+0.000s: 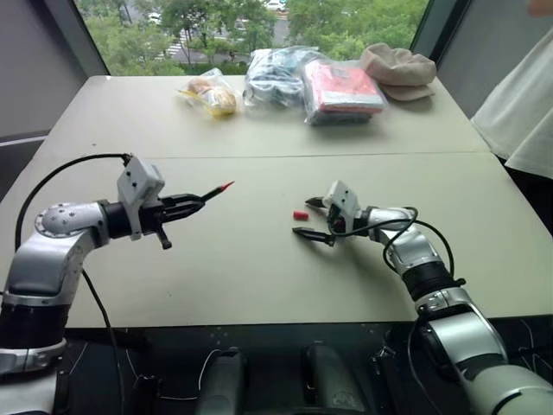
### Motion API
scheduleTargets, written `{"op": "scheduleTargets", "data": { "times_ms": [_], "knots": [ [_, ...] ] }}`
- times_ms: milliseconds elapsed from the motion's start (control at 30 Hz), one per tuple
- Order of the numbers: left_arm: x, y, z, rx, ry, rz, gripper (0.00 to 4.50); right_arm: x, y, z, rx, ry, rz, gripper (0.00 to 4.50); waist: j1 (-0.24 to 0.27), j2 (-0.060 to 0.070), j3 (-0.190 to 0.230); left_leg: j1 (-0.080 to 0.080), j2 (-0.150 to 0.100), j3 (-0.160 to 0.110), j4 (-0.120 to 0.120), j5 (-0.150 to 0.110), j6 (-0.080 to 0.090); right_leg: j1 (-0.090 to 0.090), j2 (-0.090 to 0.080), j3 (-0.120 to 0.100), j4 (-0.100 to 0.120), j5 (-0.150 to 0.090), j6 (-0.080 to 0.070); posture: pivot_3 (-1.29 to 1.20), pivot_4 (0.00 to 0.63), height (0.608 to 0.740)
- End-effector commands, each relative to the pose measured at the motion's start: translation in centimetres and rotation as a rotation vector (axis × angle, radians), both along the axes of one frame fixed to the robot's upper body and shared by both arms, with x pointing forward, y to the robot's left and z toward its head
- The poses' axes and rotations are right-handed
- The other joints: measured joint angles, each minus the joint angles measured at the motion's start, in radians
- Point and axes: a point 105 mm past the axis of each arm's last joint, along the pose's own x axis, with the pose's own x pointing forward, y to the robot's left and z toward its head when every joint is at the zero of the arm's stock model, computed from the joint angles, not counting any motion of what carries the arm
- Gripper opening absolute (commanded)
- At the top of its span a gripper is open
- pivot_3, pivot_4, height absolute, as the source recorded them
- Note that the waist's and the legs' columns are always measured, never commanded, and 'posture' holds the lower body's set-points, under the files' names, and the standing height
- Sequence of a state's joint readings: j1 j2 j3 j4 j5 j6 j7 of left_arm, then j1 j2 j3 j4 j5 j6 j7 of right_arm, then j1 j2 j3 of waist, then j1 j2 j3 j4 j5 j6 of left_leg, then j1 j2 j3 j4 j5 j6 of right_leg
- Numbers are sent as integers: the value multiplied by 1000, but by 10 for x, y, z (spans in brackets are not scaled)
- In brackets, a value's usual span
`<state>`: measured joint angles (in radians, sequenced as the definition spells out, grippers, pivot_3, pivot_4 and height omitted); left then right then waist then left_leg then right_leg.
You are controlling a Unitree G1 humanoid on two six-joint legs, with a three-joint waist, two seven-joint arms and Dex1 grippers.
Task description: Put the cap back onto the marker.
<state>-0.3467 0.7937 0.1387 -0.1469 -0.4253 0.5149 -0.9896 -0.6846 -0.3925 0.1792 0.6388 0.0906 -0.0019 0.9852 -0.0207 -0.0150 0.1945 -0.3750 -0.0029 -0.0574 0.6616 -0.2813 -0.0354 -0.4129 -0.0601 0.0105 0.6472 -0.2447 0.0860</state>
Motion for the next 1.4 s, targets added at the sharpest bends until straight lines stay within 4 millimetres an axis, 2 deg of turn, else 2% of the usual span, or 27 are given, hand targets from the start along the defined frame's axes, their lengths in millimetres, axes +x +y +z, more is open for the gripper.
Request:
{"op": "scheduleTargets", "data": {
  "times_ms": [33,100,167,333,533,667,767,833,933,1133,1400],
  "knots": [
    [-3,-1,14,0,-60,-1,3,3,2,3,-13,-25,11,4245,0,0,0,0,0,0,0,0,0,0,0,0,0,0,0,0,150,740],
    [-3,-1,14,-1,-62,3,0,3,0,0,-31,-27,13,3669,0,0,0,0,0,0,0,0,0,0,0,0,0,0,0,0,150,740],
    [-3,-2,14,-2,-64,5,0,3,-1,-1,-35,-24,13,2769,0,0,0,0,0,0,0,0,0,0,0,0,0,0,0,0,150,740],
    [-2,-2,13,-3,-64,7,0,3,-3,-4,-44,-24,11,164,1,0,0,1,0,0,0,0,0,1,0,0,0,0,0,0,150,740],
    [-2,-7,10,-2,-56,-21,0,0,-4,-4,-57,-32,17,73,1,0,0,1,0,0,0,0,0,1,0,0,0,0,0,0,150,740],
    [-5,-21,-4,36,-41,-138,0,-4,-2,23,-76,-139,55,73,5,0,0,0,0,0,0,0,0,1,-1,0,0,0,0,0,150,740],
    [-5,-28,-11,72,-45,-214,0,-6,-7,42,-158,-233,77,73,4,1,1,-1,-1,0,0,0,0,0,-1,0,0,0,0,0,150,740],
    [-1,-31,-16,110,-49,-261,0,-6,-11,53,-214,-283,95,73,3,1,1,-1,-1,1,0,0,0,-1,-1,0,0,0,0,0,150,740],
    [7,-37,-29,214,-69,-355,0,-17,-9,71,-317,-347,179,73,4,2,1,-1,-1,1,0,0,0,-1,0,0,0,0,0,0,150,740],
    [18,-46,-31,250,-114,-424,0,-35,12,77,-326,-340,259,73,1,2,1,-2,0,1,0,0,0,-2,1,0,0,0,0,0,150,740],
    [22,-52,-25,261,-181,-446,0,-41,27,77,-290,-315,280,73,4,2,1,-12,-1,1,2,0,0,-12,0,0,1,0,0,0,150,740]
  ]
}}
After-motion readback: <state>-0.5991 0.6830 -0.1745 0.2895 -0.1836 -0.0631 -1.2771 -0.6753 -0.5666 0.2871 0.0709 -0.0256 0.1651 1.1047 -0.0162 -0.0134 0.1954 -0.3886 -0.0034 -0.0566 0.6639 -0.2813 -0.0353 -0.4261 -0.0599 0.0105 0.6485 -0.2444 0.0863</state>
